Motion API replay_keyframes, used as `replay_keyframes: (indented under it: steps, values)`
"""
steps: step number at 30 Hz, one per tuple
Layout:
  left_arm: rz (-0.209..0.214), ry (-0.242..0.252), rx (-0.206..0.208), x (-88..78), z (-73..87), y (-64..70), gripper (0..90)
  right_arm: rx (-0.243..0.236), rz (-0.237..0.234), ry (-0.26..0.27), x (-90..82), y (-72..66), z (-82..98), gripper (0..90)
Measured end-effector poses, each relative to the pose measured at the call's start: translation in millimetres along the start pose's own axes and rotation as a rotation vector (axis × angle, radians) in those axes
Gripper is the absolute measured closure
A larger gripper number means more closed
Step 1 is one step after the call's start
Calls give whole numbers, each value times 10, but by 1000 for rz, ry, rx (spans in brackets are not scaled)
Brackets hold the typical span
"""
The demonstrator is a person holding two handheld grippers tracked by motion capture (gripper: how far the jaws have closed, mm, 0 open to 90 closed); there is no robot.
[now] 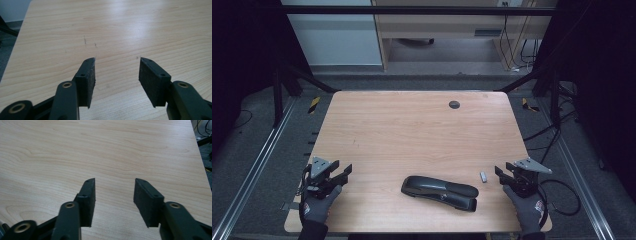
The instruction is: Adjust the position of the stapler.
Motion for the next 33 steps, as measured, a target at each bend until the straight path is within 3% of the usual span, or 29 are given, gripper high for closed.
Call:
replay_keyframes:
  steps: [5,10,12,24,33]
  values:
    - [-2,20,-8,-45,-22,24,501,-9,-10,-7,1,-43,2,654]
    - [47,35,-12,-118,-66,95,518,-18,-14,-27,4,-88,-5,728]
    - [49,42,-17,-140,-78,110,522,-23,-10,-33,10,-100,-9,741]
    - [56,67,20,-252,-162,260,783,-23,-52,-49,-34,-221,-1,876]
    - [86,73,44,-280,-228,347,898,-25,-58,-58,-58,-240,16,900]
Point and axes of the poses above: each handheld gripper's, and its own axes: x roughly forward along the jaws, z roughly out of its underside, y roughly to its right, the point moved 1 cm from there along x, roughly forward along the jaws, and after that the axes turned 13 degrees about -z, right-handed, at the moved point
